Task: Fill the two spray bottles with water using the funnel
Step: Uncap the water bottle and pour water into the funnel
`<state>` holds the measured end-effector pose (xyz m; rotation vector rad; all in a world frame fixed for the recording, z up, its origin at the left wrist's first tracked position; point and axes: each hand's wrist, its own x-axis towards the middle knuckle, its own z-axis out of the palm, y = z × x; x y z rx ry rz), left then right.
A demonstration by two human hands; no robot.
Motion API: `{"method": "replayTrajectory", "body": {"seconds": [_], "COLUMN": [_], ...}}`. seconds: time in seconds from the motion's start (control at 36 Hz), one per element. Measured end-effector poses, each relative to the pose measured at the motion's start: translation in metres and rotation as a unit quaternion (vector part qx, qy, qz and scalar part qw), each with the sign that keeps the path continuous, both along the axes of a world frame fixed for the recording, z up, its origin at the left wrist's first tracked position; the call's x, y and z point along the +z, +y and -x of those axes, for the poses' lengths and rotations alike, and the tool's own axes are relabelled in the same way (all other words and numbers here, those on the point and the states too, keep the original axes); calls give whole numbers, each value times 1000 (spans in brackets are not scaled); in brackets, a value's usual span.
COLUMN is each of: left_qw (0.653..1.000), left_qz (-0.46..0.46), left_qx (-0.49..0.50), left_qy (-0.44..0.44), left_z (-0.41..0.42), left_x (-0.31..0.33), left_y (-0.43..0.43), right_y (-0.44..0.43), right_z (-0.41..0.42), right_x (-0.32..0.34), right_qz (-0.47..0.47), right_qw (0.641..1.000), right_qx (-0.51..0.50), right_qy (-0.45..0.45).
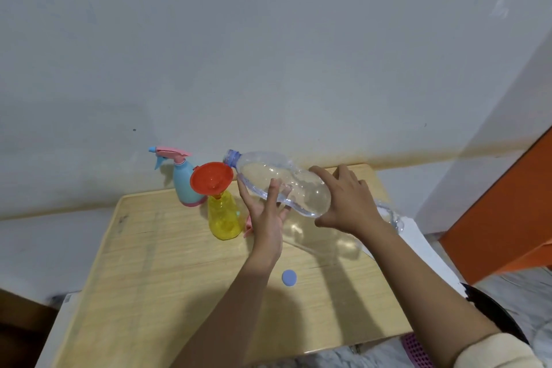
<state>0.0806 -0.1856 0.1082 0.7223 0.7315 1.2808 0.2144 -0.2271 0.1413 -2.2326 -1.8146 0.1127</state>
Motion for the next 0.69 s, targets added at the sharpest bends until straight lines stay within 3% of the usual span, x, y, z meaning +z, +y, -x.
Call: {"method": "replayTrajectory", "body": {"seconds": [0.17,0.33,0.47,0.69], "left_qw": [995,976,945,910], "left_qz": [-57,-134,-189,-228], "left_qx": [-43,-89,-127,-188], "left_qy": [73,147,236,292], "left_z": [-2,-26,-47,-68], "left_x": [7,20,31,38], "left_y": [0,-2,-1,4], "right_y": [-11,-20,-14,-6], "right_z": [-6,-20,-30,-45], "right_x": [-28,-54,-70,-80], "right_qz": [-59,-142,-180,-210], "right_qw": [987,943,923,899], "right_qx": [-20,-52,-85,-112], "right_qy": [147,298,330,369]}}
